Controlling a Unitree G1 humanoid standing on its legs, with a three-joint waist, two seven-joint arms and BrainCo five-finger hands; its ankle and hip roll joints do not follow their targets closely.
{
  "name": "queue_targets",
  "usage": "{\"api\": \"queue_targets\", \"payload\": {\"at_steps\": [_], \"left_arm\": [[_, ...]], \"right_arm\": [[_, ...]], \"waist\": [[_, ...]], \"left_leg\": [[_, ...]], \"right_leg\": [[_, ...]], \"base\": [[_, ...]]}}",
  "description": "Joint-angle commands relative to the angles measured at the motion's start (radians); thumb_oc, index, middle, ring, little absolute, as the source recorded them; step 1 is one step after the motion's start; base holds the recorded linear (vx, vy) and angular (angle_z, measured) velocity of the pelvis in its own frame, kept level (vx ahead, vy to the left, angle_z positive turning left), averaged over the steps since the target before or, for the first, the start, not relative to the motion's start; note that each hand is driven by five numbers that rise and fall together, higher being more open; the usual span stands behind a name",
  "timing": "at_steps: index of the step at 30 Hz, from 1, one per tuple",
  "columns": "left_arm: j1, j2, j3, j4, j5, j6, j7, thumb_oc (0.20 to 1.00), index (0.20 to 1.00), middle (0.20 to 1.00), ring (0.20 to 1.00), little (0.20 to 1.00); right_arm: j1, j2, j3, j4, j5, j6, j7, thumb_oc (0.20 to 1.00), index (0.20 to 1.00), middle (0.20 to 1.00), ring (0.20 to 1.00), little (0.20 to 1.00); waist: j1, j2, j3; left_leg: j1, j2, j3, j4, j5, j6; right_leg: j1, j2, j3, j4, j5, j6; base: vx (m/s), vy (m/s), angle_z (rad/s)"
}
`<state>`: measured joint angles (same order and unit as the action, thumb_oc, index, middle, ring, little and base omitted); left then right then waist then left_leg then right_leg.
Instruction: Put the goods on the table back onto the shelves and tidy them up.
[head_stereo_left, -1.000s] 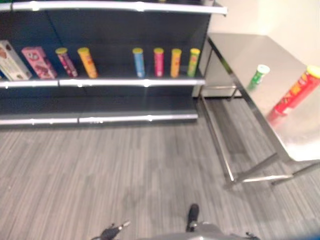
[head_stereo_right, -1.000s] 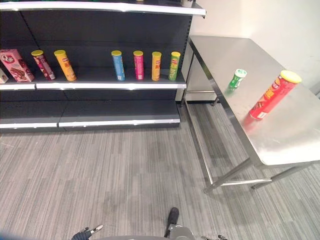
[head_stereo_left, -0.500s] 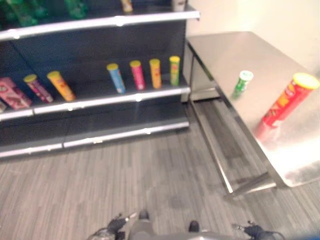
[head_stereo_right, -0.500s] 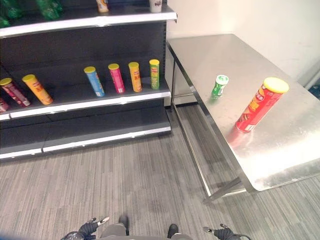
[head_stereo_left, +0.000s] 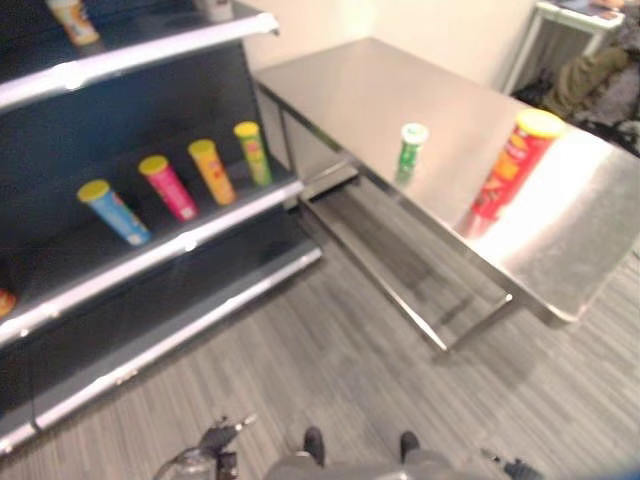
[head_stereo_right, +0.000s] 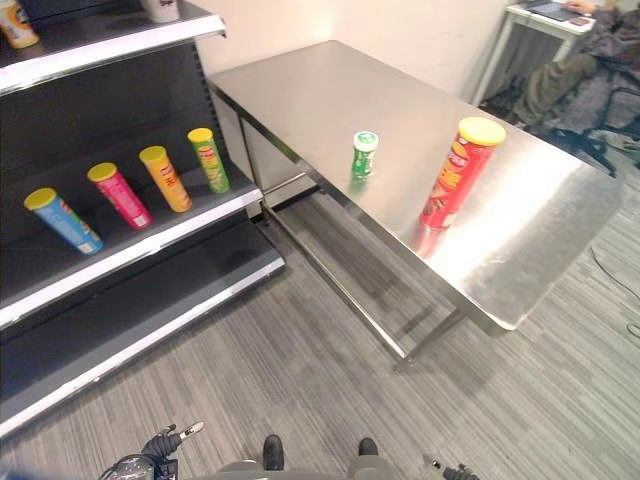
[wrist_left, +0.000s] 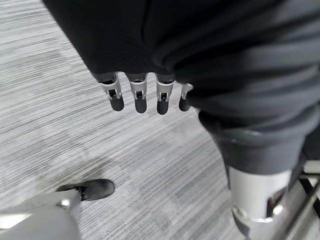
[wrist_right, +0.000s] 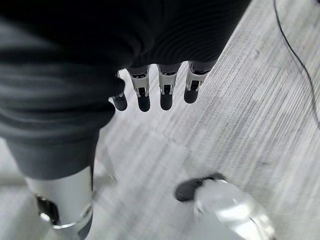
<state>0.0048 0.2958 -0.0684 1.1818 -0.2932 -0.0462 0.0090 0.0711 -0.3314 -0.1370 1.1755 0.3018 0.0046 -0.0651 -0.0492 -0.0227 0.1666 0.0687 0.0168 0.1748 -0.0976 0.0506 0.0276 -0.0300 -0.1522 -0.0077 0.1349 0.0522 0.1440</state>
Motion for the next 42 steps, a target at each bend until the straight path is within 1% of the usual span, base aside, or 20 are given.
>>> {"api": "queue_targets", "payload": {"at_steps": [1, 3, 4, 6, 7, 9, 10, 12, 13, 17, 19, 21, 25, 31, 35, 36, 37, 38, 40, 42], "left_arm": [[-0.009, 0.028, 0.027, 0.026, 0.021, -0.023, 0.008, 1.0, 1.0, 1.0, 1.0, 1.0], [-0.022, 0.027, 0.025, 0.027, 0.03, -0.024, 0.007, 1.0, 1.0, 1.0, 1.0, 1.0], [-0.022, 0.027, 0.025, 0.027, 0.03, -0.024, 0.007, 1.0, 1.0, 1.0, 1.0, 1.0], [-0.012, 0.019, 0.041, 0.033, 0.055, -0.024, -0.006, 1.0, 1.0, 1.0, 1.0, 1.0], [-0.012, 0.017, 0.04, 0.033, 0.055, -0.024, -0.006, 1.0, 1.0, 1.0, 1.0, 1.0], [-0.008, 0.007, 0.037, 0.032, 0.07, -0.024, -0.015, 1.0, 1.0, 1.0, 1.0, 1.0], [-0.008, 0.006, 0.037, 0.032, 0.07, -0.024, -0.015, 1.0, 1.0, 1.0, 1.0, 1.0], [0.002, -0.008, 0.023, 0.014, 0.082, -0.026, -0.023, 1.0, 1.0, 1.0, 1.0, 1.0], [0.013, -0.016, 0.007, -0.007, 0.093, -0.026, -0.032, 1.0, 1.0, 1.0, 1.0, 1.0], [0.035, -0.021, -0.009, -0.028, 0.1, -0.028, -0.045, 1.0, 1.0, 1.0, 1.0, 1.0], [0.04, -0.02, -0.012, -0.028, 0.1, -0.028, -0.049, 1.0, 1.0, 1.0, 1.0, 1.0], [0.059, -0.013, -0.027, -0.035, 0.097, -0.029, -0.063, 1.0, 1.0, 1.0, 1.0, 1.0], [0.074, -0.01, -0.026, -0.036, 0.092, -0.029, -0.069, 1.0, 1.0, 1.0, 1.0, 1.0], [0.09, 0.0, -0.036, -0.045, 0.078, -0.025, -0.059, 1.0, 1.0, 1.0, 1.0, 1.0], [0.09, 0.009, -0.033, -0.062, 0.057, -0.027, -0.05, 1.0, 1.0, 1.0, 1.0, 1.0], [0.088, 0.017, -0.039, -0.106, 0.04, -0.028, -0.046, 1.0, 1.0, 1.0, 1.0, 1.0], [0.088, 0.018, -0.039, -0.107, 0.039, -0.027, -0.046, 1.0, 1.0, 1.0, 1.0, 1.0], [0.084, 0.018, -0.051, -0.128, 0.028, -0.027, -0.045, 1.0, 1.0, 1.0, 1.0, 1.0], [0.083, 0.016, -0.054, -0.135, 0.023, -0.024, -0.044, 1.0, 1.0, 1.0, 1.0, 1.0], [0.084, 0.01, -0.055, -0.131, 0.024, -0.02, -0.047, 1.0, 1.0, 1.0, 1.0, 1.0]], "right_arm": [[-0.003, -0.084, -0.065, -0.069, 0.122, -0.046, -0.063, 1.0, 1.0, 1.0, 1.0, 1.0], [0.03, -0.148, -0.18, -0.103, 0.191, -0.062, -0.076, 1.0, 1.0, 1.0, 1.0, 1.0], [0.03, -0.148, -0.18, -0.103, 0.191, -0.062, -0.076, 1.0, 1.0, 1.0, 1.0, 1.0], [0.096, -0.224, -0.349, -0.243, 0.283, -0.112, -0.074, 1.0, 1.0, 1.0, 1.0, 1.0], [0.099, -0.224, -0.352, -0.246, 0.282, -0.111, -0.074, 1.0, 1.0, 1.0, 1.0, 1.0], [0.094, -0.296, -0.414, -0.429, 0.3, -0.163, -0.072, 1.0, 1.0, 1.0, 1.0, 1.0], [0.097, -0.296, -0.417, -0.434, 0.299, -0.161, -0.074, 1.0, 1.0, 1.0, 1.0, 1.0], [0.066, -0.365, -0.446, -0.636, 0.285, -0.201, -0.071, 1.0, 1.0, 1.0, 1.0, 1.0], [0.031, -0.402, -0.432, -0.78, 0.256, -0.224, -0.074, 1.0, 1.0, 1.0, 1.0, 1.0], [-0.041, -0.47, -0.401, -0.908, 0.263, -0.249, -0.042, 1.0, 1.0, 1.0, 1.0, 1.0], [-0.062, -0.485, -0.382, -0.92, 0.279, -0.249, -0.022, 1.0, 1.0, 1.0, 1.0, 1.0], [-0.123, -0.556, -0.315, -0.904, 0.297, -0.234, 0.028, 1.0, 1.0, 1.0, 1.0, 1.0], [-0.169, -0.592, -0.262, -0.879, 0.297, -0.22, 0.057, 1.0, 1.0, 1.0, 1.0, 1.0], [-0.292, -0.655, -0.11, -0.803, 0.202, -0.192, 0.036, 1.0, 1.0, 1.0, 1.0, 1.0], [-0.332, -0.654, -0.079, -0.799, 0.182, -0.19, 0.011, 1.0, 1.0, 1.0, 1.0, 1.0], [-0.357, -0.661, -0.077, -0.809, 0.176, -0.197, -0.009, 1.0, 1.0, 1.0, 1.0, 1.0], [-0.357, -0.661, -0.078, -0.809, 0.176, -0.197, -0.009, 1.0, 1.0, 1.0, 1.0, 1.0], [-0.372, -0.665, -0.083, -0.794, 0.174, -0.2, -0.03, 1.0, 1.0, 1.0, 1.0, 1.0], [-0.378, -0.664, -0.084, -0.787, 0.169, -0.196, -0.039, 1.0, 1.0, 1.0, 1.0, 1.0], [-0.37, -0.656, -0.097, -0.79, 0.158, -0.192, -0.049, 1.0, 1.0, 1.0, 1.0, 1.0]], "waist": [[-0.011, 0.008, 0.006], [-0.033, 0.003, 0.0], [-0.033, 0.004, 0.001], [-0.05, -0.017, -0.038], [-0.049, -0.015, -0.039], [-0.055, -0.02, -0.058], [-0.055, -0.018, -0.058], [-0.048, -0.017, -0.076], [-0.035, -0.017, -0.084], [-0.011, -0.014, -0.099], [-0.004, -0.013, -0.1], [0.023, -0.015, -0.105], [0.037, -0.014, -0.107], [0.071, -0.007, -0.1], [0.079, -0.006, -0.085], [0.092, -0.02, -0.045], [0.09, -0.02, -0.045], [0.099, -0.028, -0.021], [0.1, -0.032, -0.019], [0.104, -0.036, -0.032]], "left_leg": [[0.029, 0.002, -0.035, 0.01, -0.099, -0.038], [0.036, 0.003, -0.037, 0.01, -0.11, -0.043], [0.036, 0.003, -0.038, 0.01, -0.11, -0.043], [0.052, -0.001, -0.029, 0.01, -0.128, -0.048], [0.052, 0.0, -0.029, 0.01, -0.128, -0.048], [0.054, 0.01, -0.03, 0.01, -0.131, -0.06], [0.054, 0.011, -0.031, 0.01, -0.131, -0.06], [0.058, 0.025, -0.04, 0.01, -0.134, -0.075], [0.061, 0.034, -0.044, 0.01, -0.133, -0.084], [0.067, 0.051, -0.053, 0.01, -0.131, -0.1], [0.069, 0.055, -0.055, 0.01, -0.129, -0.105], [0.07, 0.065, -0.061, 0.01, -0.12, -0.117], [0.066, 0.074, -0.071, 0.01, -0.112, -0.125], [0.042, 0.091, -0.098, 0.01, -0.084, -0.145], [0.028, 0.109, -0.112, 0.024, -0.064, -0.157], [-0.049, 0.109, -0.138, 0.172, -0.072, -0.171], [-0.057, 0.109, -0.142, 0.184, -0.077, -0.171], [-0.113, 0.091, -0.147, 0.255, -0.068, -0.175], [-0.135, 0.078, -0.144, 0.252, -0.078, -0.166], [-0.169, 0.046, -0.127, 0.199, -0.069, -0.145]], "right_leg": [[-0.081, -0.005, -0.026, 0.075, -0.003, 0.061], [-0.076, -0.026, -0.035, -0.019, 0.011, 0.058], [-0.074, -0.025, -0.036, -0.02, 0.012, 0.058], [-0.039, -0.041, -0.039, -0.093, 0.037, 0.068], [-0.036, -0.041, -0.041, -0.096, 0.039, 0.068], [-0.014, -0.035, -0.052, -0.132, 0.036, 0.065], [-0.012, -0.035, -0.054, -0.134, 0.036, 0.065], [0.019, -0.028, -0.076, -0.165, 0.028, 0.063], [0.036, -0.024, -0.09, -0.177, 0.02, 0.061], [0.072, -0.014, -0.12, -0.2, 0.005, 0.054], [0.08, -0.012, -0.125, -0.204, 0.001, 0.051], [0.099, -0.005, -0.141, -0.211, -0.01, 0.044], [0.112, -0.001, -0.157, -0.216, -0.019, 0.04], [0.121, 0.014, -0.188, -0.221, -0.035, 0.023], [0.124, 0.029, -0.198, -0.221, -0.051, 0.005], [0.136, 0.031, -0.208, -0.222, -0.061, -0.014], [0.135, 0.031, -0.211, -0.222, -0.061, -0.014], [0.143, 0.024, -0.237, -0.222, -0.07, -0.019], [0.145, 0.018, -0.251, -0.222, -0.072, -0.014], [0.146, 0.017, -0.26, -0.222, -0.069, -0.006]], "base": [[0.08, 0.058, -0.72], [0.07, 0.001, -0.36], [0.1, 0.012, 0.0], [0.16, -0.058, 0.23], [0.12, -0.077, 0.1], [0.09, -0.063, -0.11], [0.12, -0.097, -0.11], [0.11, -0.109, 0.03], [0.07, -0.085, 0.19], [0.06, -0.073, 0.16], [0.04, -0.052, 0.18], [0.03, -0.08, 0.2], [0.01, -0.05, 0.16], [-0.01, -0.084, 0.14], [-0.02, -0.101, 0.2], [-0.09, -0.122, 0.17], [-0.13, -0.128, 0.27], [-0.06, -0.031, 0.34], [-0.02, -0.009, 0.51], [0.07, 0.04, 0.47]]}}
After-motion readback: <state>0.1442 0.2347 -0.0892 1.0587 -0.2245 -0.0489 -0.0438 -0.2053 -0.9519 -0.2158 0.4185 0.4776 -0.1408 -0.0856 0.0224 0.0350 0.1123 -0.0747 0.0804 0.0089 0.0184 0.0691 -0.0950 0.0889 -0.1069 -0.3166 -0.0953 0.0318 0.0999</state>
